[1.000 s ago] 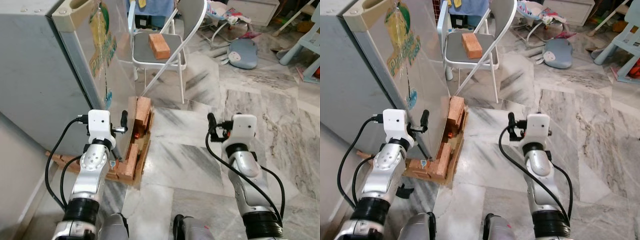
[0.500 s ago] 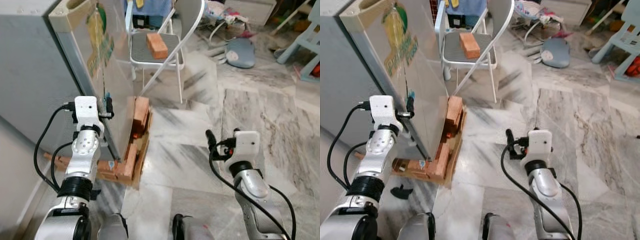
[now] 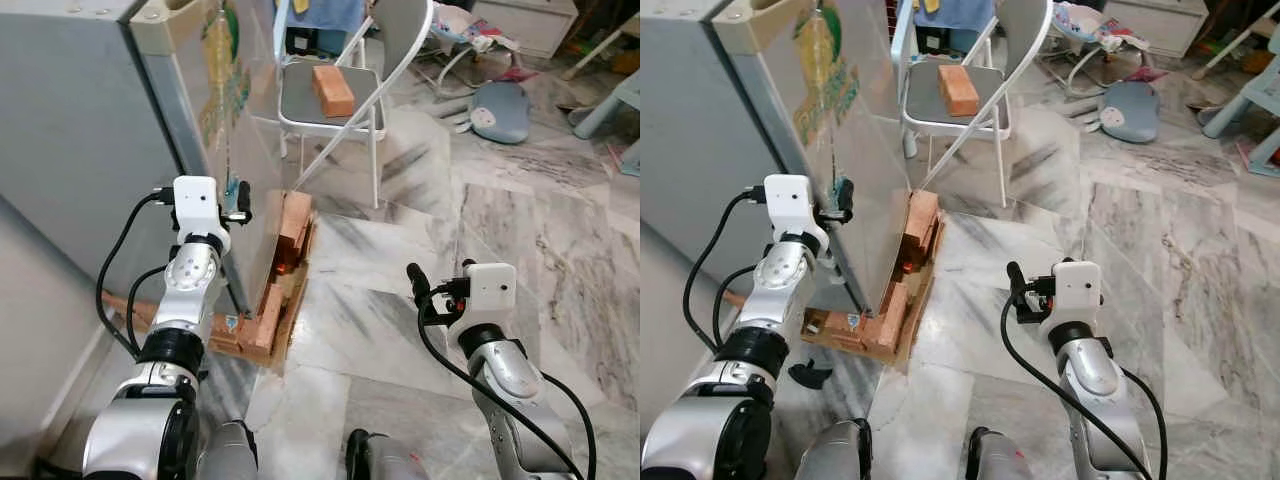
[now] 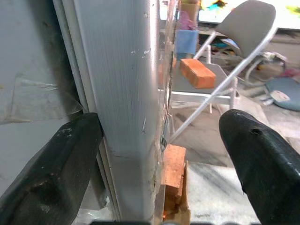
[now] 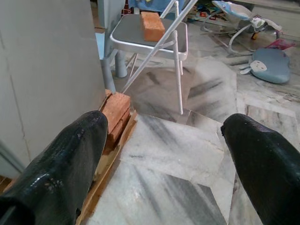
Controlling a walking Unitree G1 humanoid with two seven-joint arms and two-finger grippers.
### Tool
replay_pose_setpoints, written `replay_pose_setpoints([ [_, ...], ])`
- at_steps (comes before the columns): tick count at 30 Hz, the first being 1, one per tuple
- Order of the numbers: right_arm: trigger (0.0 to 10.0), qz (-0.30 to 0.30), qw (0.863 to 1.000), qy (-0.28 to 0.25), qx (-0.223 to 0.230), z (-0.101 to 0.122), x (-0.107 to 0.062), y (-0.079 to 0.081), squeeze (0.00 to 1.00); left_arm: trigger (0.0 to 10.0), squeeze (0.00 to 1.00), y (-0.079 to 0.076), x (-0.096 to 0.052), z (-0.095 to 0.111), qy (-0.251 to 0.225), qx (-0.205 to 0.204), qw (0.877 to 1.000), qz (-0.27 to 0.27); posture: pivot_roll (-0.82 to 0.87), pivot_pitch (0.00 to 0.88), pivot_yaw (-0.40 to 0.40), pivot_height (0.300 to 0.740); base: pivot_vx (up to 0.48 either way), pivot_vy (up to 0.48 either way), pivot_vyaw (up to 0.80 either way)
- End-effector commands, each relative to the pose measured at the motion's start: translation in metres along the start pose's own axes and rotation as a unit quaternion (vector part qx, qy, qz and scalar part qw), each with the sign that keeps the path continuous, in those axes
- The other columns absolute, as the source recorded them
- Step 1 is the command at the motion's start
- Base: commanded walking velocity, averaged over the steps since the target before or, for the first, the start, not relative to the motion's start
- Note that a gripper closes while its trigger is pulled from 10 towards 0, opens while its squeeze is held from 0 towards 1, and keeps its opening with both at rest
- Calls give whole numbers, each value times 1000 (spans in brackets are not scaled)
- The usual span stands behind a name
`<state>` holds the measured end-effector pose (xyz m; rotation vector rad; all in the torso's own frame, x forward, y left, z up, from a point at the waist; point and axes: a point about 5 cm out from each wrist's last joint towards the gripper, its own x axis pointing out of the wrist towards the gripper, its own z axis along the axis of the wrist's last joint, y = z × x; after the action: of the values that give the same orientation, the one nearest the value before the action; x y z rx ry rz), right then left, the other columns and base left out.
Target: Restocking fridge
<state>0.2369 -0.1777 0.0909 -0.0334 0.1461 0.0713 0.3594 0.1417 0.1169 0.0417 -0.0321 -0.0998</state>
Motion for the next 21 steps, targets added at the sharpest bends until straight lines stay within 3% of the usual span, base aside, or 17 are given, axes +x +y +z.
replay_pose_setpoints([
  [1, 10000, -19, 1000, 2, -8, 1, -5, -6, 0, 10000, 0, -65, 7, 56, -117, 79, 973, -180, 22, 148, -35, 740, 0, 0, 0],
  [3, 10000, -27, 1000, 4, -11, 1, -7, -8, 0, 10000, 0, -88, 0, 66, -143, 97, 956, -238, 26, 147, -35, 740, 0, 0, 0],
  [6, 10000, -39, 999, 10, -6, -2, -10, -10, 0, 10000, 0, -129, -22, 71, -150, 66, 931, -326, 29, 145, -33, 740, 0, 0, 0],
  [8, 10000, -39, 999, 10, -5, -3, -10, -9, 0, 10000, 0, -144, -33, 71, -154, 58, 919, -359, 30, 144, -31, 740, 0, 0, 0],
  [10, 10000, -38, 999, 8, -5, -2, -7, -7, 0, 10000, 0, -156, -47, 65, -135, 26, 907, -397, 35, 143, -28, 740, 0, 0, 0],
  [11, 10000, -38, 999, 8, -5, -2, -7, -7, 0, 10000, 0, -156, -47, 65, -135, 26, 907, -397, 35, 143, -28, 740, 0, 0, 0],
  [14, 10000, -39, 999, 6, -3, -1, -6, -5, 0, 10000, 0, -146, -43, 57, -130, 28, 925, -356, 41, 138, -23, 740, 0, 0, 0],
  [15, 10000, -41, 999, 6, -2, -2, -5, -5, 0, 10000, 0, -131, -39, 53, -120, 27, 938, -324, 45, 137, -21, 740, 0, 0, 0],
  [17, 10000, -42, 999, 4, 0, -2, -3, -4, 0, 10000, 0, -112, -33, 49, -114, 34, 950, -290, 51, 134, -20, 740, 0, 0, 0],
  [20, 10000, -43, 999, 4, 1, -2, -2, -3, 0, 10000, 0, -98, -32, 47, -102, 40, 956, -271, 60, 130, -19, 740, 0, 0, 0],
  [21, 10000, -44, 999, 3, 3, -2, -1, -2, 0, 10000, 0, -84, -32, 44, -93, 39, 964, -248, 65, 128, -18, 740, 0, -244, 0],
])
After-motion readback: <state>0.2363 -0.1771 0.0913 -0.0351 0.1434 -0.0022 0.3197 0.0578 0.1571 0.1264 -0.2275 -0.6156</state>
